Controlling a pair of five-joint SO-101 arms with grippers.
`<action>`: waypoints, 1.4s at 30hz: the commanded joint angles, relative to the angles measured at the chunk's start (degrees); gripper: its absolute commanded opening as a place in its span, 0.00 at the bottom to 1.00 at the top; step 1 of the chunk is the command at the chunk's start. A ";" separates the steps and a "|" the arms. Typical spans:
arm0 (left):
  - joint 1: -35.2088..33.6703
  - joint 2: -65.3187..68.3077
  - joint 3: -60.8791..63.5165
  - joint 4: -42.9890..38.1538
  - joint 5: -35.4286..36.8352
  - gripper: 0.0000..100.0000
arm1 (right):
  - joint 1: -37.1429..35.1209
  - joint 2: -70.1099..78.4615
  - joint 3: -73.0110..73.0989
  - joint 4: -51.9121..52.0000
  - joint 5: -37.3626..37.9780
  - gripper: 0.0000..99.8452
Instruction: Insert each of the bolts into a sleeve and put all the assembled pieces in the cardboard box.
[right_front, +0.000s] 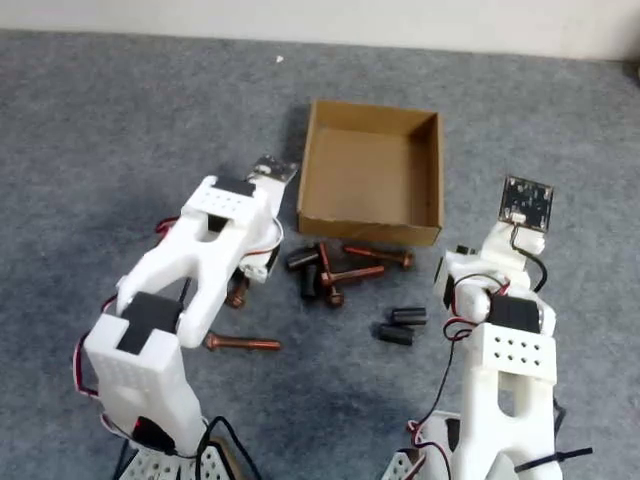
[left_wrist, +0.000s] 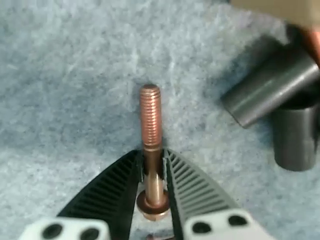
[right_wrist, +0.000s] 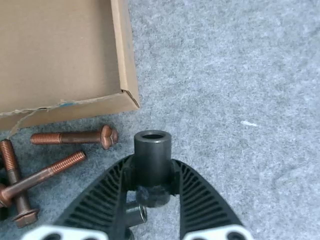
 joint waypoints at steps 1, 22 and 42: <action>-0.22 0.04 -7.78 5.36 1.76 0.00 | 0.57 -1.36 -0.22 -1.71 -0.26 0.01; -2.77 0.31 -17.54 16.97 84.22 0.01 | 0.75 -1.36 -0.22 -1.71 -0.26 0.01; -6.55 0.13 -28.18 33.23 45.19 0.31 | 0.75 -1.36 -0.22 -1.71 -0.26 0.01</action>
